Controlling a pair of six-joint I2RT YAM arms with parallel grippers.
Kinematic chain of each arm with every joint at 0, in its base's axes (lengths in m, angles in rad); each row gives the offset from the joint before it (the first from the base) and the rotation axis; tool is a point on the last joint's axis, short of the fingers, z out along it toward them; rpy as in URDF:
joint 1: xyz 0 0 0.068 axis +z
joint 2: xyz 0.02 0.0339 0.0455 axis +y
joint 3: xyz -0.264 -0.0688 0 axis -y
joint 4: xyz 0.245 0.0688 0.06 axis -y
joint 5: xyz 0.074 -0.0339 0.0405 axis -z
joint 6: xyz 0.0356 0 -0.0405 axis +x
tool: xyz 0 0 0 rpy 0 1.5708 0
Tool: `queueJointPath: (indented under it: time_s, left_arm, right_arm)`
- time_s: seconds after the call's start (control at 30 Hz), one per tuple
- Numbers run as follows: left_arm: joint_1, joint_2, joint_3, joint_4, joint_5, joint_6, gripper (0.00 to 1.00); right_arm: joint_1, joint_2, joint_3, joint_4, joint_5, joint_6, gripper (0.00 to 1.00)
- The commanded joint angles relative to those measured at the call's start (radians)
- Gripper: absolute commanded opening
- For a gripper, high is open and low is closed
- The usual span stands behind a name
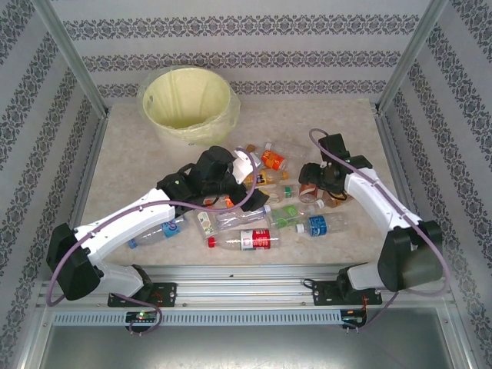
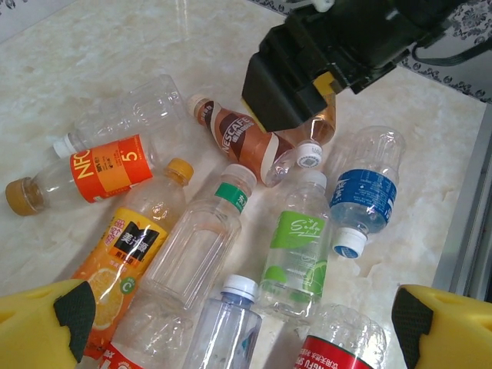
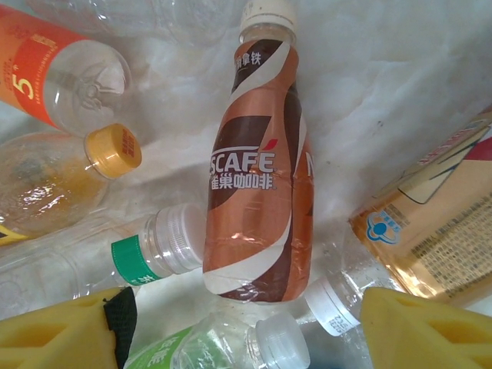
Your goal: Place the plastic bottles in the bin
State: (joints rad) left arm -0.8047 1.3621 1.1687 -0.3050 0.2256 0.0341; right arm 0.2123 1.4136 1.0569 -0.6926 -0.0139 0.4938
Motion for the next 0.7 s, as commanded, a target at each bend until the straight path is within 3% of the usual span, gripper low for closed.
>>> queueJointPath:
  time_s: [0.0, 0.67]
  left_arm:
    - [-0.025, -0.021, -0.011, -0.014, -0.023, 0.039, 1.0]
    - [-0.028, -0.002, 0.014, -0.042, 0.023, 0.043, 1.0]
  right_arm:
    - [0.009, 0.046, 0.037, -0.03, -0.013, -0.01, 0.75]
    - [0.01, 0.289, 0.071, 0.07, 0.015, -0.002, 0.76]
